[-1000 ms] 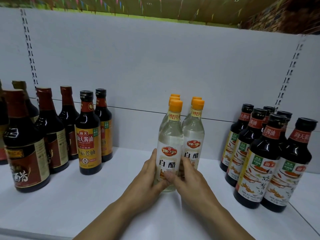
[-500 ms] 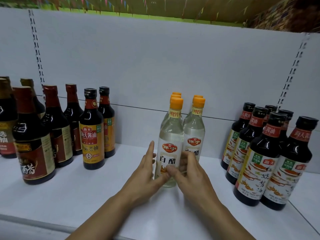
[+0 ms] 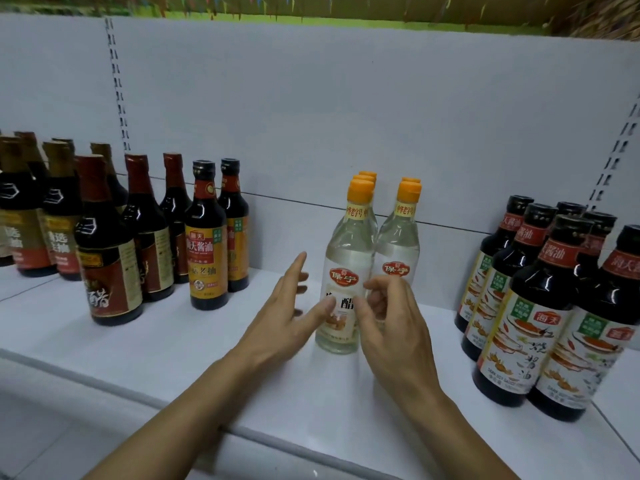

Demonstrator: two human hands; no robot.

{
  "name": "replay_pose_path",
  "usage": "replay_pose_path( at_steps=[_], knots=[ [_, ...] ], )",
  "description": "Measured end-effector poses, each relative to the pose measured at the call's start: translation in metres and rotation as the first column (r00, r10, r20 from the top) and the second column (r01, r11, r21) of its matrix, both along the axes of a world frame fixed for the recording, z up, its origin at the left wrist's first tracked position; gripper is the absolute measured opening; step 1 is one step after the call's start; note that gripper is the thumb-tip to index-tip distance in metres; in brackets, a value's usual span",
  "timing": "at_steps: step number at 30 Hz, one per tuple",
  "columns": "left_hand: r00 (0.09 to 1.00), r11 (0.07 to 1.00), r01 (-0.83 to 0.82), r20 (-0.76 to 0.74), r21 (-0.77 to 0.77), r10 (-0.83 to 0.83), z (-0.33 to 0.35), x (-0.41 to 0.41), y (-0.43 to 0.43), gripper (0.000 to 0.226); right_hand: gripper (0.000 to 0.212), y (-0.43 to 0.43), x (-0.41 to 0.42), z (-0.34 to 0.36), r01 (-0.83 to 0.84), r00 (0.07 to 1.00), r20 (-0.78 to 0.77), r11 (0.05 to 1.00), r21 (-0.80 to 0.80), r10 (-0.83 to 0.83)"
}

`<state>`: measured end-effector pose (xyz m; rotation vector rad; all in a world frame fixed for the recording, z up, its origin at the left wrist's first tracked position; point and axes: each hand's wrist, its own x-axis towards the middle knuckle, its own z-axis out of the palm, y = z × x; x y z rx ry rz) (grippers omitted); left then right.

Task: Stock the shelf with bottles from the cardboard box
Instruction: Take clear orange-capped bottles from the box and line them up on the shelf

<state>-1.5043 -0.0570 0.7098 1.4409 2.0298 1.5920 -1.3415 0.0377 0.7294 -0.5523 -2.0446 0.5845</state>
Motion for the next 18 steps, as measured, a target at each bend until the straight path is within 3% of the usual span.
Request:
replay_pose_path(
  at_steps=[9, 18],
  knots=[
    [0.965, 0.96, -0.242, -0.071, 0.142, 0.254, 0.03, 0.02, -0.058, 0.072, 0.017, -0.03, -0.021, 0.026, -0.316, 0.949, 0.001, 0.949, -0.019, 0.316],
    [0.837, 0.828, -0.531, -0.041, 0.179, 0.546, 0.024, 0.05, -0.139, 0.056, 0.018, -0.091, -0.047, 0.03, -0.638, 0.765, 0.021, 0.761, -0.118, 0.644]
  ],
)
